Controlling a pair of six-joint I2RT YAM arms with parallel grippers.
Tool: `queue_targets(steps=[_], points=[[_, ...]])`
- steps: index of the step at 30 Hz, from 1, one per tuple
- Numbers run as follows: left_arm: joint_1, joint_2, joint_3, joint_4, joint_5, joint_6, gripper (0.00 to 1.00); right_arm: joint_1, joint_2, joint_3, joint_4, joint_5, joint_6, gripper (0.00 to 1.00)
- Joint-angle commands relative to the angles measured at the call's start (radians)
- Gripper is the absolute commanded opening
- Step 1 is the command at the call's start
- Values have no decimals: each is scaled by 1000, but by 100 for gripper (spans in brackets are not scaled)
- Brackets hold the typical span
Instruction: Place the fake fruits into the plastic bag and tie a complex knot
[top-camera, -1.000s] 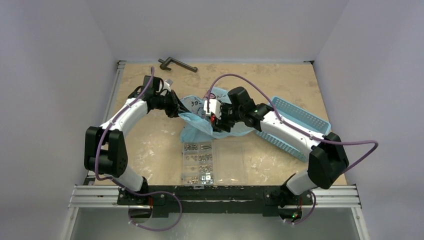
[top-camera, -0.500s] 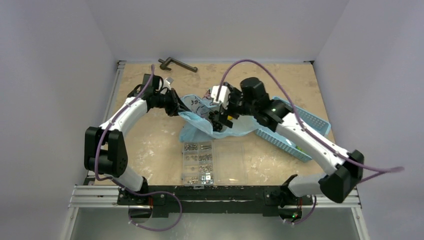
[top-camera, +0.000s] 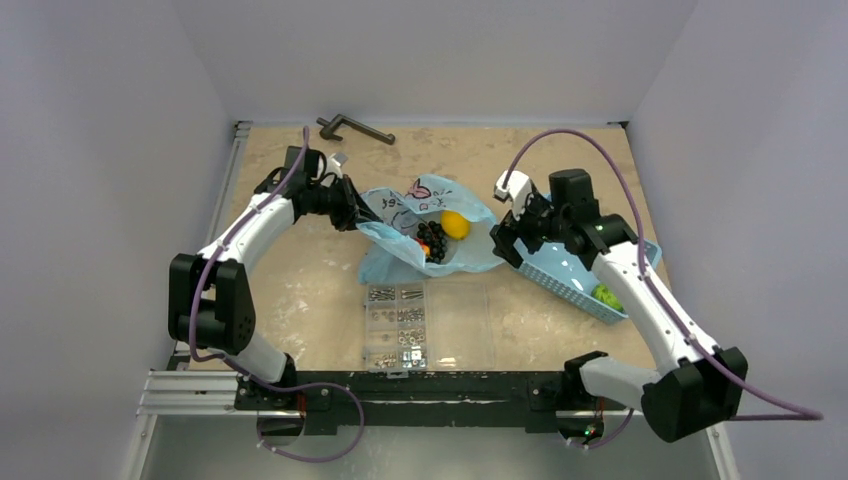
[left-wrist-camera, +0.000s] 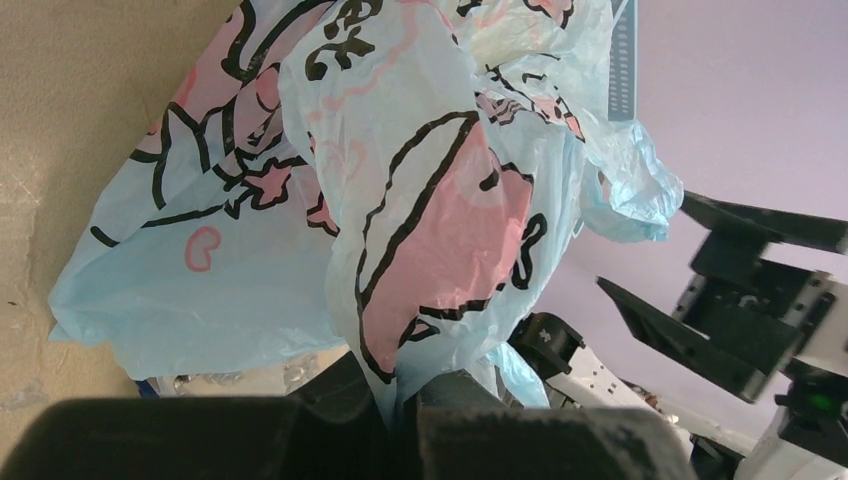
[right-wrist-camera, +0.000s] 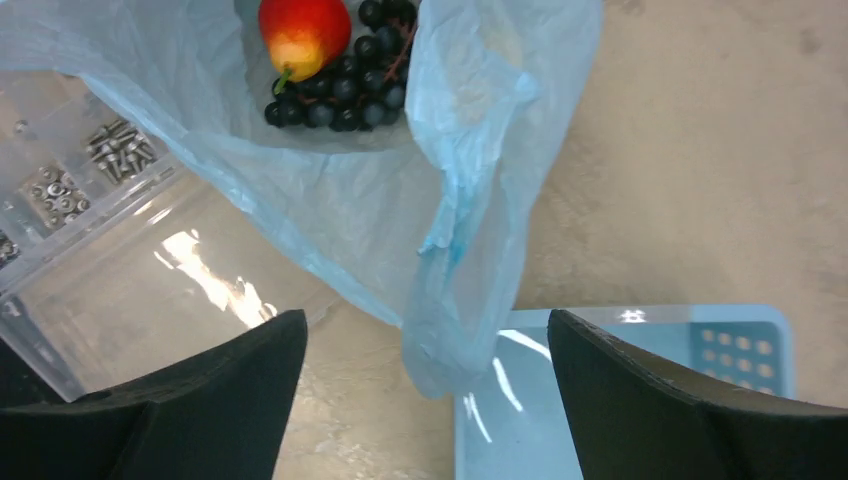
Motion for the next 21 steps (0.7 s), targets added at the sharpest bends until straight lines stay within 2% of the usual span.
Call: queue_targets(steps=[1,3,6,7,10,15,19,21], points=[[3,-26,41,3,17,37,0,-4,43,-22,34,-128,-7,82],[3,-21,57,1,14,65,0,-4,82,-25,65,-167,5,55],[3,10,144,-64,8,190,0,-4,145,95,34,-280,82,8],[3,26,187,-104,2,244,0,-4,154,150,8,-323,97,0],[3,82,323,-225,-4,383,0,-3,133,238,63,-414,255,0],[4,189,573,-349,-12,597,6,-1,68,255,380,-492,587,0],[19,262,747,-418,-19,757,13,1,80,248,475,-499,630,0],[23,268,778,-436,-33,864,25,3,89,198,513,-496,640,0]])
